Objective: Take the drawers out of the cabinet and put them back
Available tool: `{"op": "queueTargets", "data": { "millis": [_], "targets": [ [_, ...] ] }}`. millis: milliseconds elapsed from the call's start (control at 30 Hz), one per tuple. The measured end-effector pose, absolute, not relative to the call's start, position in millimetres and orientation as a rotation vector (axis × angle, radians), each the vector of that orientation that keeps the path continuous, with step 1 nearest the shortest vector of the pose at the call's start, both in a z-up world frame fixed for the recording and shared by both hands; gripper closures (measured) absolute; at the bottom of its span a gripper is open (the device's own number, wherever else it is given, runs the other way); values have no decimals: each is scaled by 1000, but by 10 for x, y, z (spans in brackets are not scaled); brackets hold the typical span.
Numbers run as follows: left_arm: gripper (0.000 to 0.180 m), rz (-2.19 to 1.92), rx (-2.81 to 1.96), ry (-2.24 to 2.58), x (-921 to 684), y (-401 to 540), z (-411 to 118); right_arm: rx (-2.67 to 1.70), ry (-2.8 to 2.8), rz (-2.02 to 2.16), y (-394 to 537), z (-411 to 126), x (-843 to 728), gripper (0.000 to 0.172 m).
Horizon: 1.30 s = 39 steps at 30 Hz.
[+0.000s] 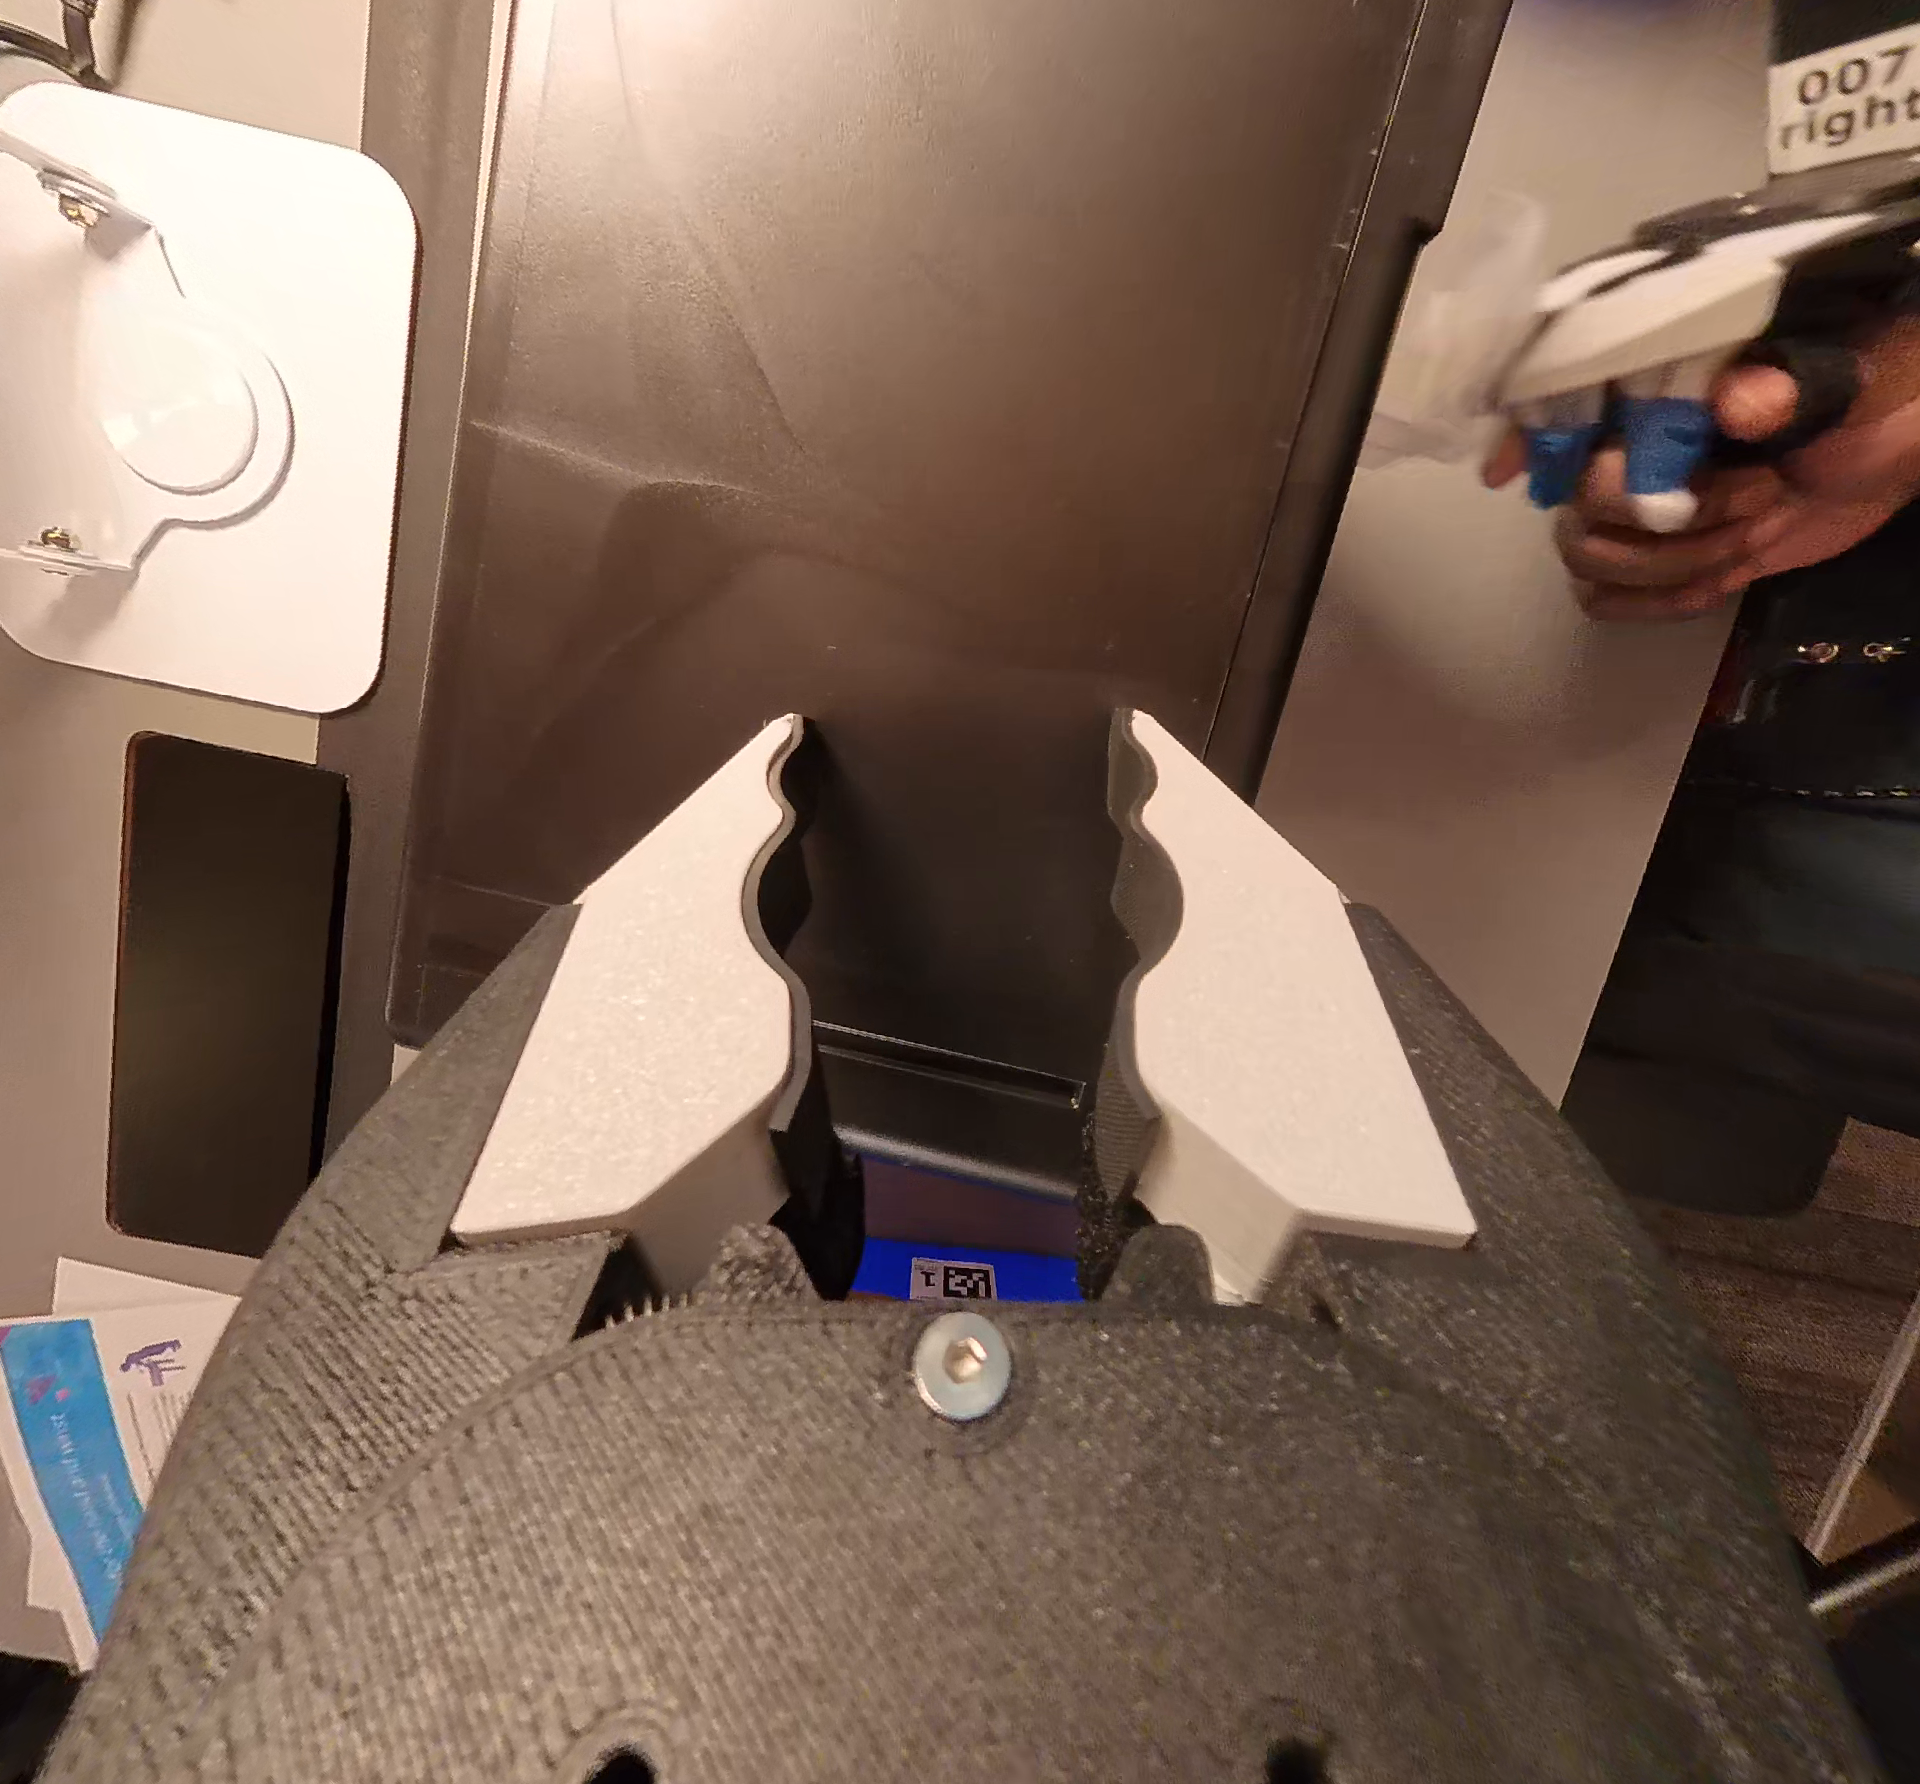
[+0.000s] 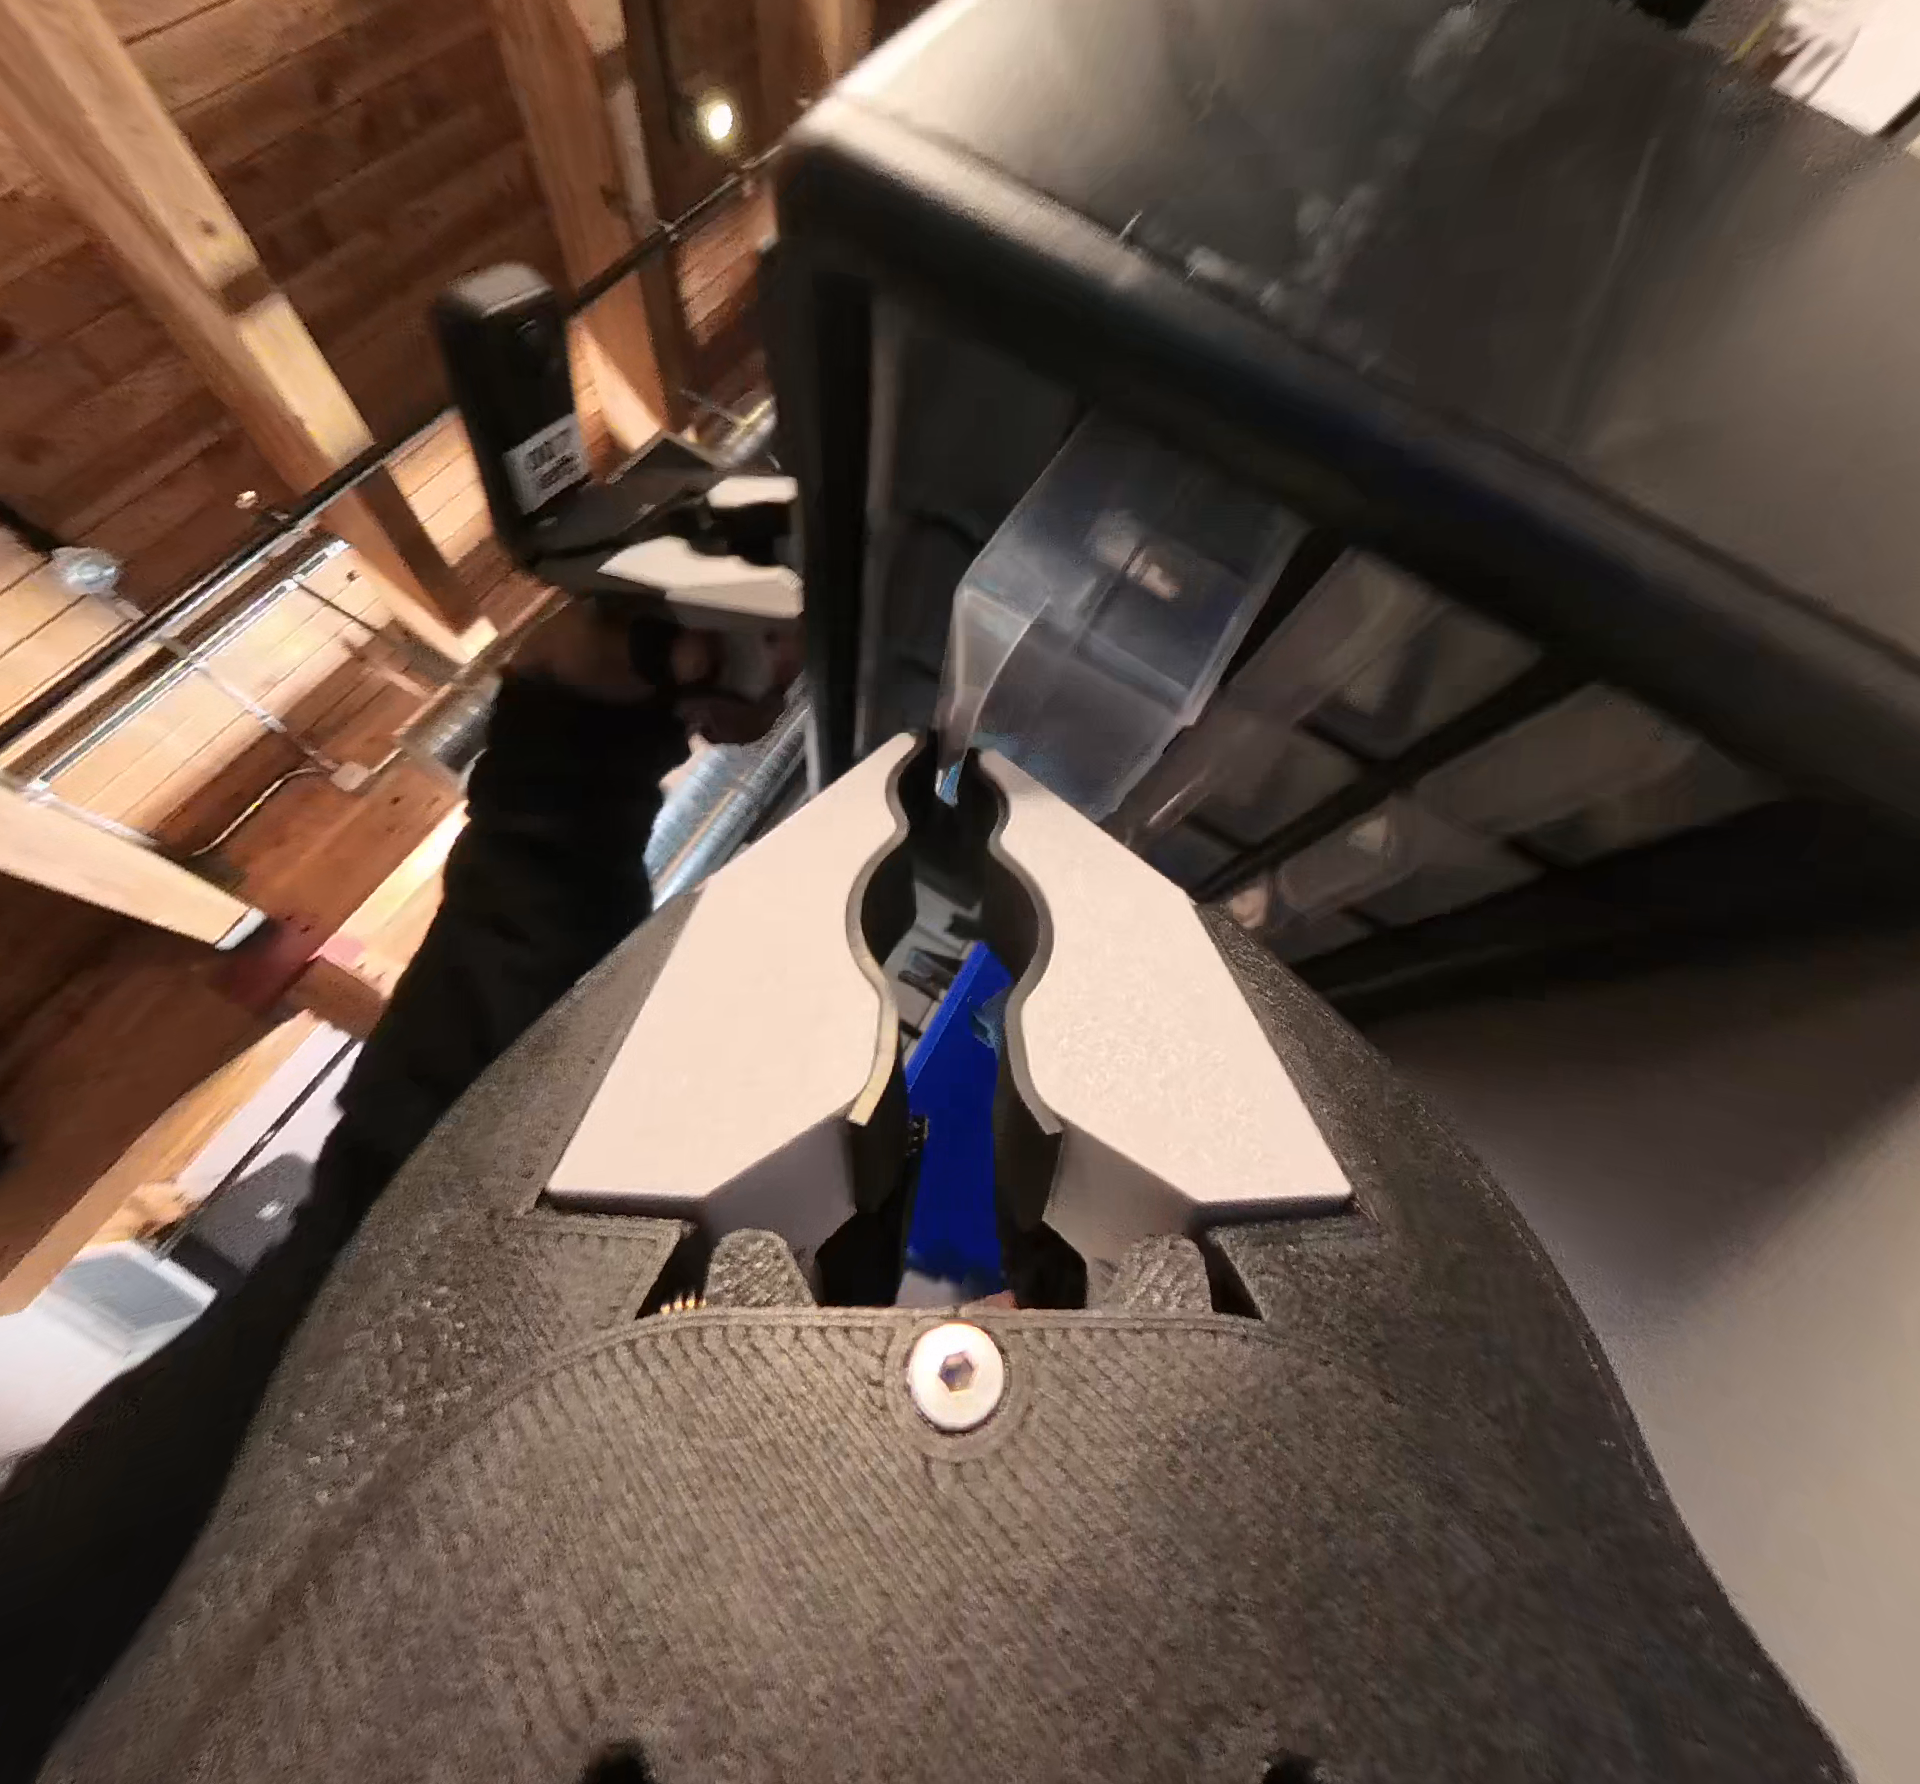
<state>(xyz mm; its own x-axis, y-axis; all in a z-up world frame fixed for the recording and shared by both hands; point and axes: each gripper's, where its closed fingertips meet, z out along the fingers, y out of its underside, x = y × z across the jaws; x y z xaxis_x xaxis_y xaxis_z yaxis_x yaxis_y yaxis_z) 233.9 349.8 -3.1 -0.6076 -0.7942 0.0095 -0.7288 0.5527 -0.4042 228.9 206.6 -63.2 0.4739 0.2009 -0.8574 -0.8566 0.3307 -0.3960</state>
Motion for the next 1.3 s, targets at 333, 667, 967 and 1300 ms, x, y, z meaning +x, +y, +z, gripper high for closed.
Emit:
{"op": "queueTargets", "data": {
  "millis": [333,667,967,1300],
  "targets": [
    [118,-558,-1305,2605,2342,3499,-29,-972,484,907,900,-210,1445,168],
    [116,-563,-1318,2597,2342,3496,-28,-965,522,559,-348,183,2866,169],
    [117,-543,-1326,2602,2348,3501,-28,-915,901,575,-637,-482,3983,168],
    [119,-536,-1319,2606,2351,3506,-29,-1217,1035,404,-630,-759,3666,100]
  ]
}}
